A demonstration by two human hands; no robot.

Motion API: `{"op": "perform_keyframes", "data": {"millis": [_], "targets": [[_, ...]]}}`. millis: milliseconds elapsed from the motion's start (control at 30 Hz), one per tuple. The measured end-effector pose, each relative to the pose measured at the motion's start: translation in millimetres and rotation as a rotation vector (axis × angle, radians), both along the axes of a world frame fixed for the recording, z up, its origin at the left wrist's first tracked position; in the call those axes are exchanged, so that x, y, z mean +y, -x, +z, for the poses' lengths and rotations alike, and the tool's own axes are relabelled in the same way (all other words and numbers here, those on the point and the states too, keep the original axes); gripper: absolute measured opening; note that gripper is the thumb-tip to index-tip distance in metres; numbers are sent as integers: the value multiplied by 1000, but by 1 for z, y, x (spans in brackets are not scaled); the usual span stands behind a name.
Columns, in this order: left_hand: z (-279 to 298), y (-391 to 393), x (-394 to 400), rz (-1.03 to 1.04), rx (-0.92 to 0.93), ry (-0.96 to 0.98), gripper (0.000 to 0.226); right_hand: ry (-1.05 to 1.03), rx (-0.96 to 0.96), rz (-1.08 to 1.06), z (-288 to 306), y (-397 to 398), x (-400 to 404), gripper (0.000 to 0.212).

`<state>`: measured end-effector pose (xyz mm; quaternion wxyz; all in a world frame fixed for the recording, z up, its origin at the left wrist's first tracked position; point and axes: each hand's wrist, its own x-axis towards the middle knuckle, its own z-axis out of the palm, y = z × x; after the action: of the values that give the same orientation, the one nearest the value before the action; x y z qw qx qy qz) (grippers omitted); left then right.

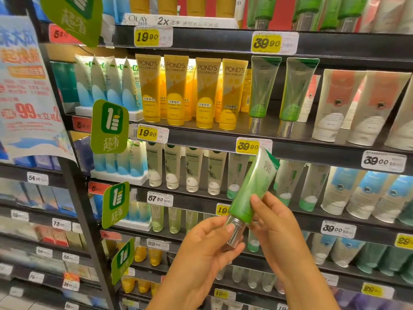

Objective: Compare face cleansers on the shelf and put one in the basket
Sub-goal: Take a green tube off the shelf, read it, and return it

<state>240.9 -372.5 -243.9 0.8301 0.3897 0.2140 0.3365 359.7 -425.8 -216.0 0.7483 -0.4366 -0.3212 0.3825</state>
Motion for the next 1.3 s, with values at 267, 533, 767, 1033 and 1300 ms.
{"op": "perform_keyframes", "data": {"millis": [267, 533, 767, 1033, 1300], "targets": [[-1, 5, 4, 215, 233, -405, 33, 31, 18, -16, -1, 4, 5, 39], [4, 12, 5, 244, 265, -538, 37, -51, 190, 19, 0, 8, 9, 34], [4, 18, 11, 274, 286, -538, 40, -55, 202, 25, 1, 16, 15, 38], [12, 34, 19, 72, 69, -174, 34, -50, 176, 25, 6, 27, 17, 41], [14, 59, 25, -186, -107, 154, 23, -1, 218, 29, 2, 48, 25, 30]]}}
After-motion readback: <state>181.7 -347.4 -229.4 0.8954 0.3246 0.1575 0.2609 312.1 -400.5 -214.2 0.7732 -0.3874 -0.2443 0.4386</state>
